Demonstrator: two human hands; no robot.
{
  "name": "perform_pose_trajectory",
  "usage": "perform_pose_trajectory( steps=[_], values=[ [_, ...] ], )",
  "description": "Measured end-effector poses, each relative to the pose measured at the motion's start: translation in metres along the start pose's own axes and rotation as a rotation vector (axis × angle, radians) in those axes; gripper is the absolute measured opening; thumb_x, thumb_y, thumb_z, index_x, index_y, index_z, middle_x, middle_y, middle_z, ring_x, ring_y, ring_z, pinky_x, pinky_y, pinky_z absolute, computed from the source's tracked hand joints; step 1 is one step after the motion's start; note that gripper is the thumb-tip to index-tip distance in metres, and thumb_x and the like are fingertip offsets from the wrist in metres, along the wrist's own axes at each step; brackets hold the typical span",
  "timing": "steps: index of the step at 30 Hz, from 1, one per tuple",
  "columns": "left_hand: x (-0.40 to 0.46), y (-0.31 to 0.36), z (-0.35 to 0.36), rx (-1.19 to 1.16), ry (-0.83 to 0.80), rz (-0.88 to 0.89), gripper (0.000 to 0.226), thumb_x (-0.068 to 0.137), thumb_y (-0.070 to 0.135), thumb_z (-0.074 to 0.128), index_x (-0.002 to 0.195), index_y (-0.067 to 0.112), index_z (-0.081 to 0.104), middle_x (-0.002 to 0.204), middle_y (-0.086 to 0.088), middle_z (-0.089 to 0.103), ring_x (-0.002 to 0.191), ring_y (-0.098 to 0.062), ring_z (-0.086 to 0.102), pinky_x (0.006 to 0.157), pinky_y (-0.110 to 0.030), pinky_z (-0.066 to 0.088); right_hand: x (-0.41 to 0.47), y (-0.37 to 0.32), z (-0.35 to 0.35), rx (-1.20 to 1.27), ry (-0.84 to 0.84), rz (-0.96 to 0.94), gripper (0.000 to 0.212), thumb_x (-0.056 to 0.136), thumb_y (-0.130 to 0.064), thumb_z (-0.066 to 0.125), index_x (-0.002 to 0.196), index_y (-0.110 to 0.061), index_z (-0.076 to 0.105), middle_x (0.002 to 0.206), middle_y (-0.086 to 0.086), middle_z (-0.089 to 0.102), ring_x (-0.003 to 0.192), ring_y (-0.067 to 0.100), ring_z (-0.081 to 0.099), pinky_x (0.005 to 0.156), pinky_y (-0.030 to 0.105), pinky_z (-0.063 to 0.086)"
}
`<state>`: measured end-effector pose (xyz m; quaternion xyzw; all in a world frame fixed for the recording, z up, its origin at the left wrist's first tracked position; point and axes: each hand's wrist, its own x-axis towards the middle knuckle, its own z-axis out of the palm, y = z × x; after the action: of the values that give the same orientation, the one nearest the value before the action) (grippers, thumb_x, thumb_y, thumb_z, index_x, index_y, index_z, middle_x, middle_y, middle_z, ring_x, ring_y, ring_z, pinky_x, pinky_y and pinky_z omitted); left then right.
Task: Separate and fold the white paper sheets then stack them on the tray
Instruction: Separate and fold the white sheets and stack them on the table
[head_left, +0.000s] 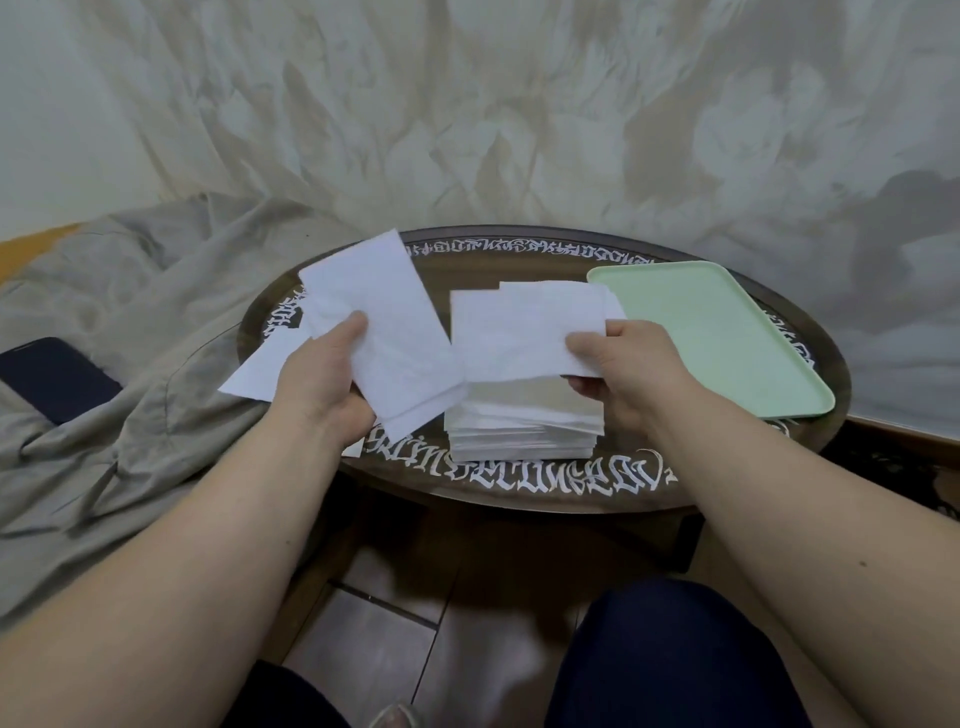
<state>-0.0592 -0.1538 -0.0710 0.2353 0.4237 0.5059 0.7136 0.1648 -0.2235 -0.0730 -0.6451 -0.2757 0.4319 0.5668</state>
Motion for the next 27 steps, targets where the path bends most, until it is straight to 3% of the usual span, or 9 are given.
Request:
perform_pose_trajectory(
  steps=[2, 6, 9, 11, 13, 16, 18, 23, 27],
  values=[
    [0.002, -0.002, -0.002, 0.040, 0.063, 0.017, 0.020, 0.099, 0.011, 0.054, 0.117, 0.014, 0.063, 0.104, -0.005, 0.074, 0.079, -0.020, 0.075, 0.063, -0.042, 0.061, 0.000, 0.006, -0.005, -0.040, 0.012, 0.073, 0.013, 0.089, 0.005, 0.058, 0.078, -0.003, 0.061, 0.082, 0.013, 0.064, 0.063, 0.024, 0.062, 0.044, 0.023, 0.051],
    [0.000, -0.003, -0.004, 0.103, 0.069, 0.028, 0.023, 0.099, 0.005, 0.051, 0.114, 0.018, 0.061, 0.105, -0.003, 0.072, 0.084, -0.021, 0.072, 0.052, -0.035, 0.058, 0.003, 0.019, -0.012, -0.168, -0.005, 0.164, 0.007, 0.087, 0.003, 0.060, 0.081, 0.002, 0.062, 0.085, 0.018, 0.067, 0.058, 0.025, 0.064, 0.049, 0.028, 0.053],
    [-0.007, -0.001, 0.000, 0.185, -0.051, 0.047, 0.024, 0.099, 0.004, 0.049, 0.115, 0.017, 0.061, 0.101, -0.003, 0.073, 0.078, -0.018, 0.074, 0.054, -0.033, 0.059, 0.007, 0.019, -0.019, -0.796, 0.120, -0.029, 0.026, 0.083, -0.032, 0.067, 0.091, -0.008, 0.068, 0.094, 0.003, 0.069, 0.083, 0.025, 0.063, 0.071, 0.033, 0.049],
    [-0.014, 0.000, 0.005, 0.256, -0.164, 0.042, 0.022, 0.099, 0.004, 0.049, 0.113, 0.014, 0.062, 0.093, -0.003, 0.076, 0.075, -0.018, 0.074, 0.057, -0.032, 0.059, -0.001, 0.008, -0.015, -0.962, 0.284, -0.254, 0.034, 0.085, -0.048, 0.059, 0.097, -0.016, 0.066, 0.097, -0.003, 0.065, 0.095, 0.023, 0.060, 0.078, 0.032, 0.044],
    [-0.019, -0.002, 0.013, 0.314, -0.259, 0.032, 0.023, 0.098, 0.003, 0.050, 0.116, 0.011, 0.062, 0.092, -0.004, 0.076, 0.077, -0.019, 0.074, 0.061, -0.034, 0.060, -0.006, -0.003, -0.006, -0.771, 0.204, -0.349, 0.042, 0.091, -0.050, 0.052, 0.090, -0.011, 0.067, 0.089, 0.003, 0.069, 0.086, 0.025, 0.061, 0.074, 0.033, 0.044],
    [-0.025, -0.006, 0.022, 0.385, -0.341, 0.017, 0.027, 0.096, 0.000, 0.052, 0.120, 0.007, 0.061, 0.102, -0.009, 0.075, 0.086, -0.023, 0.074, 0.066, -0.037, 0.061, -0.016, -0.015, 0.013, -0.231, -0.205, -0.050, 0.055, 0.093, -0.057, 0.047, 0.083, -0.007, 0.068, 0.074, 0.006, 0.070, 0.063, 0.020, 0.058, 0.059, 0.029, 0.044],
    [-0.028, -0.008, 0.025, 0.426, -0.374, -0.006, 0.028, 0.095, -0.001, 0.052, 0.120, 0.007, 0.061, 0.107, -0.011, 0.074, 0.092, -0.027, 0.072, 0.070, -0.040, 0.061, -0.018, -0.017, 0.019, -0.049, -0.376, 0.093, 0.052, 0.091, -0.059, 0.048, 0.087, -0.011, 0.067, 0.074, 0.003, 0.068, 0.065, 0.018, 0.060, 0.064, 0.029, 0.048],
    [-0.029, -0.010, 0.023, 0.554, -0.389, -0.054, 0.030, 0.093, -0.005, 0.054, 0.120, 0.005, 0.062, 0.114, -0.015, 0.071, 0.100, -0.032, 0.070, 0.082, -0.046, 0.058, -0.017, -0.016, 0.028, 0.231, -0.373, 0.065, 0.005, 0.093, -0.017, 0.060, 0.093, -0.015, 0.064, 0.085, 0.001, 0.070, 0.070, 0.015, 0.065, 0.069, 0.030, 0.053],
    [-0.029, -0.012, 0.024, 0.630, -0.270, 0.006, 0.029, 0.089, 0.004, 0.066, 0.118, 0.009, 0.062, 0.110, -0.008, 0.073, 0.093, -0.024, 0.072, 0.077, -0.039, 0.058, -0.016, -0.017, 0.029, 0.221, -0.287, -0.043, 0.015, 0.089, 0.001, 0.059, 0.088, -0.012, 0.066, 0.077, 0.000, 0.071, 0.063, 0.012, 0.066, 0.059, 0.026, 0.053]
  ],
)
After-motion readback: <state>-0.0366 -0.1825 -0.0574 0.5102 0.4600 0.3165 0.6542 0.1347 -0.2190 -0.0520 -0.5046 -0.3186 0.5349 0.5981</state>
